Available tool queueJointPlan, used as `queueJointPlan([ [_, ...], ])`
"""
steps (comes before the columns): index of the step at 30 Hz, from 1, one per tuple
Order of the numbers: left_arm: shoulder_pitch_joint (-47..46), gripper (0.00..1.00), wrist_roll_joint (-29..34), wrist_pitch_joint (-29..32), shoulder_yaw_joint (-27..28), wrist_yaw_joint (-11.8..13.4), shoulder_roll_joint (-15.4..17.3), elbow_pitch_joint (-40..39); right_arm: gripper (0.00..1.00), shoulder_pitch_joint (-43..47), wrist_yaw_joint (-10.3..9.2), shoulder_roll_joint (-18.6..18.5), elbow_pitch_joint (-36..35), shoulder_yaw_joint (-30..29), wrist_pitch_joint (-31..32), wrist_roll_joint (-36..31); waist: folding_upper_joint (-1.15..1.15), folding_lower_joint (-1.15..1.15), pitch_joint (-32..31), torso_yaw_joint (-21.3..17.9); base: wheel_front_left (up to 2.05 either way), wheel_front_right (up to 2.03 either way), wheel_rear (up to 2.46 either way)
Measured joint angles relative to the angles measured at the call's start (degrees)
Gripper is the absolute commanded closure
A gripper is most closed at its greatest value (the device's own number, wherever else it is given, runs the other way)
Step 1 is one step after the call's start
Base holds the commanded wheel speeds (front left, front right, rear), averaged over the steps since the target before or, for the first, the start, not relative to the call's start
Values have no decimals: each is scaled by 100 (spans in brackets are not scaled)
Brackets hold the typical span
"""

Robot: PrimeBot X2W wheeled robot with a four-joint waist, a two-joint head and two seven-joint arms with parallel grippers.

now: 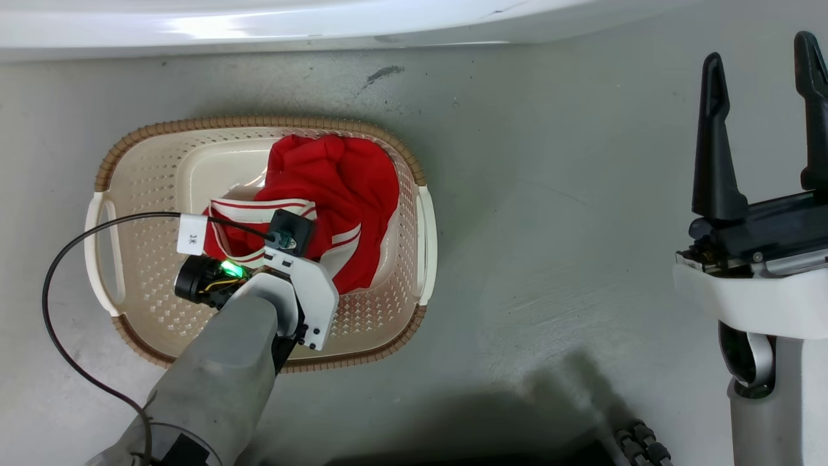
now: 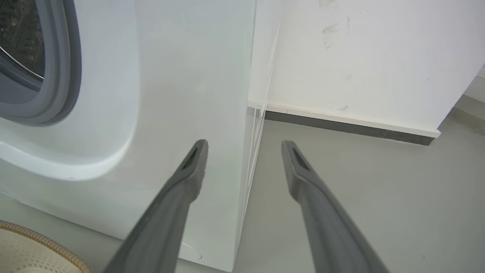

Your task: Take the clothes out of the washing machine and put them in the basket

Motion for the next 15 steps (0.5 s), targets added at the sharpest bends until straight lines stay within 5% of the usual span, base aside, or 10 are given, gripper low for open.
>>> queueJointPlan([
  [1, 0, 0, -1, -37, 1, 3, -13, 13, 0, -12, 0, 0, 10, 3, 0, -1, 0, 0, -14, 4, 0, 0, 0],
  [15, 556, 0, -288, -590, 280, 51, -82, -47, 0, 265, 0, 0, 248, 101, 0, -1, 0, -1, -943, 112, 0, 0, 0],
])
